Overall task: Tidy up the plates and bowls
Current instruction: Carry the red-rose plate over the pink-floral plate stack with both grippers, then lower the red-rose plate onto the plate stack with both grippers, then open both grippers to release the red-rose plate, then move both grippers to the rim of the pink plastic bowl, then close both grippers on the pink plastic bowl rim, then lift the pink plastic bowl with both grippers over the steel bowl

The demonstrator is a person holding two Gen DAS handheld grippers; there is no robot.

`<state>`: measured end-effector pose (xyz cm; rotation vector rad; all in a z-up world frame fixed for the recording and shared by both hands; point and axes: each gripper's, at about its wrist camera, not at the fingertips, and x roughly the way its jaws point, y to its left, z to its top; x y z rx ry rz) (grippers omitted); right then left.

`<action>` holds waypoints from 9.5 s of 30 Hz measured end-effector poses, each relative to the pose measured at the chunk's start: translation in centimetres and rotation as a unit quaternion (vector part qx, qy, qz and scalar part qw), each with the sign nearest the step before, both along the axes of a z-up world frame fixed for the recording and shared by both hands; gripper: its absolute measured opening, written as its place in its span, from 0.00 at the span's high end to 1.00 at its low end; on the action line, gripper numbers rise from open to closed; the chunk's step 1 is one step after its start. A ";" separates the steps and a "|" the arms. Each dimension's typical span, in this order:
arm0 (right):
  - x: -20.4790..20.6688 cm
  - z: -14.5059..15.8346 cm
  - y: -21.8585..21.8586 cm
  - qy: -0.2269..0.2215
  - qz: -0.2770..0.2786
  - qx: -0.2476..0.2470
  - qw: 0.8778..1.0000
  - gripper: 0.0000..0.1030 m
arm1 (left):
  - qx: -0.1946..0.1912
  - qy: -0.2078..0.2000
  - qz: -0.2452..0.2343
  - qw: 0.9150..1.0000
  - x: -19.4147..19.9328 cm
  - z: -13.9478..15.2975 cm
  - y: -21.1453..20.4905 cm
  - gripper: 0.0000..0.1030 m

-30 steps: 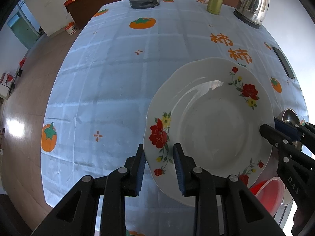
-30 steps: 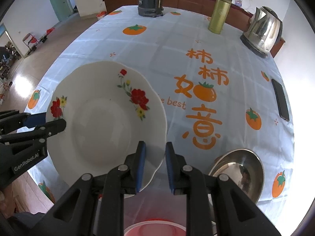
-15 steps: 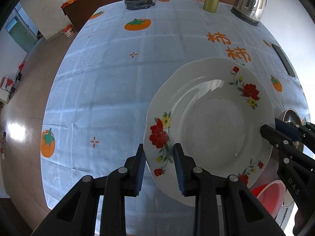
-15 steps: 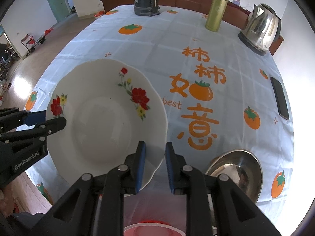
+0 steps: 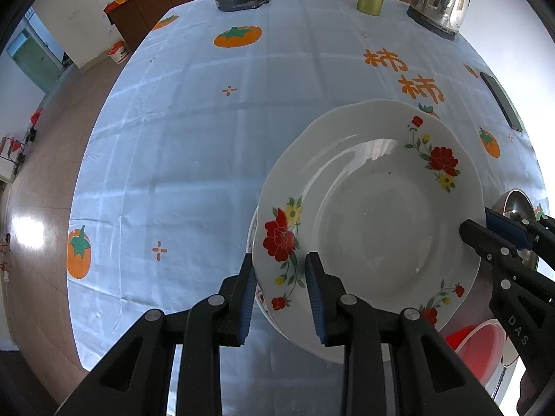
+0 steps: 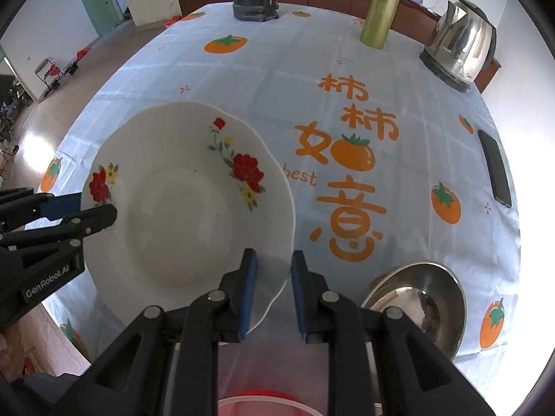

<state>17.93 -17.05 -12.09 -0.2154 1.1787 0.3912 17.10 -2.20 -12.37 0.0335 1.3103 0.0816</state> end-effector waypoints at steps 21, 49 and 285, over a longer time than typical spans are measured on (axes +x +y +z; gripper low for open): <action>0.2 -0.3 0.3 0.004 0.002 -0.003 1.000 0.80 | 0.001 0.008 -0.002 1.000 0.1 -0.8 0.2 0.69; 0.5 -0.9 0.6 0.008 0.008 -0.009 1.000 0.80 | -0.003 0.021 -0.001 1.000 0.3 -1.7 0.5 0.68; -6.9 5.6 -18.7 -0.049 -0.108 0.047 0.992 0.91 | -0.090 0.015 -0.252 0.963 -2.8 4.3 -20.3 0.91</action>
